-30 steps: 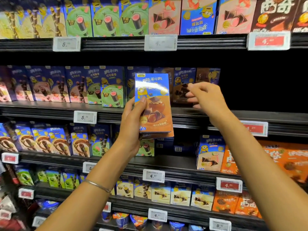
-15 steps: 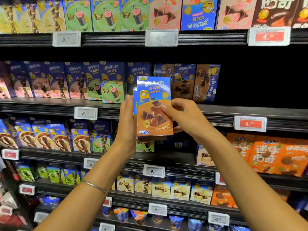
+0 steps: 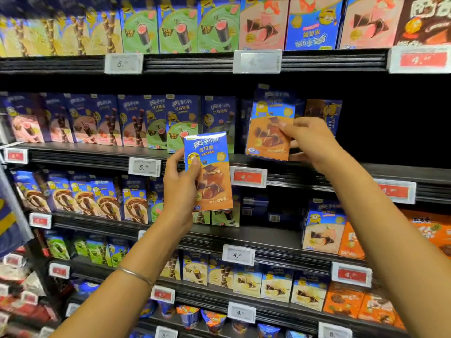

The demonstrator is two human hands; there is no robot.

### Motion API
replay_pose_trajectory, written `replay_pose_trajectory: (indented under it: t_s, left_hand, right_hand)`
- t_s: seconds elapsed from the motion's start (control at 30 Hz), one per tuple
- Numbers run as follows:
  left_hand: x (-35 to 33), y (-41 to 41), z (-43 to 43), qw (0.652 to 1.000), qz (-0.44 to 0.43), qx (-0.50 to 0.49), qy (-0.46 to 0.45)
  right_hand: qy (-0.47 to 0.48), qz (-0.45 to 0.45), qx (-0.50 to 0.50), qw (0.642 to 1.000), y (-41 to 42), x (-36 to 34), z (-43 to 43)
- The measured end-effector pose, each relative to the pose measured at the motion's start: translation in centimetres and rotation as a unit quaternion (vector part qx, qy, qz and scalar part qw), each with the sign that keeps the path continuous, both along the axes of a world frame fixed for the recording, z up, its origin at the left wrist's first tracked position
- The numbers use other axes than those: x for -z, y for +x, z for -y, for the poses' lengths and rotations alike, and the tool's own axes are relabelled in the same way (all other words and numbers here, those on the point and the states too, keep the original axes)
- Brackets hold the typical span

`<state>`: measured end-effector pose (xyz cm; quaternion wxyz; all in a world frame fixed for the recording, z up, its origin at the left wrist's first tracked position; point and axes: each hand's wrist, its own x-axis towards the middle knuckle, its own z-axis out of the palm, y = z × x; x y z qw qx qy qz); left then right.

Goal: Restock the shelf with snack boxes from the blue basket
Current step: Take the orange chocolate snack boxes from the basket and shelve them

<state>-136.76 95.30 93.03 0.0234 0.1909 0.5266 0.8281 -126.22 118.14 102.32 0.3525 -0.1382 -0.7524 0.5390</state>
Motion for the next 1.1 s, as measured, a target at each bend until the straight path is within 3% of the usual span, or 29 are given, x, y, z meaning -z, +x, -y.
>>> replay_pose_trajectory:
  t_s: [0.2,0.47,0.87,1.03,1.1]
  left_hand:
    - [-0.4,-0.6,1.2,1.0,-0.008,-0.01,0.002]
    - [-1.6,-0.2,1.2,1.0,-0.017,0.004,0.004]
    - [-2.4,0.4,-0.4,0.999,-0.007,0.036,0.037]
    - [-3.3,0.3,-1.3,0.998,-0.017,0.044,0.035]
    - [-3.7,0.8,-2.2,0.998,-0.028,0.053,0.034]
  right_hand:
    - [0.071,0.05,0.139,0.986,-5.4,0.2,-2.3]
    - [0.181,0.083,0.244,0.949,-8.0,1.2,-1.7]
    - [0.139,0.097,0.237,0.957,-8.1,0.7,-1.3]
    - [0.098,-0.042,0.217,0.97,-5.7,1.5,0.5]
    - [0.075,-0.083,0.113,0.987,-4.4,1.6,2.1]
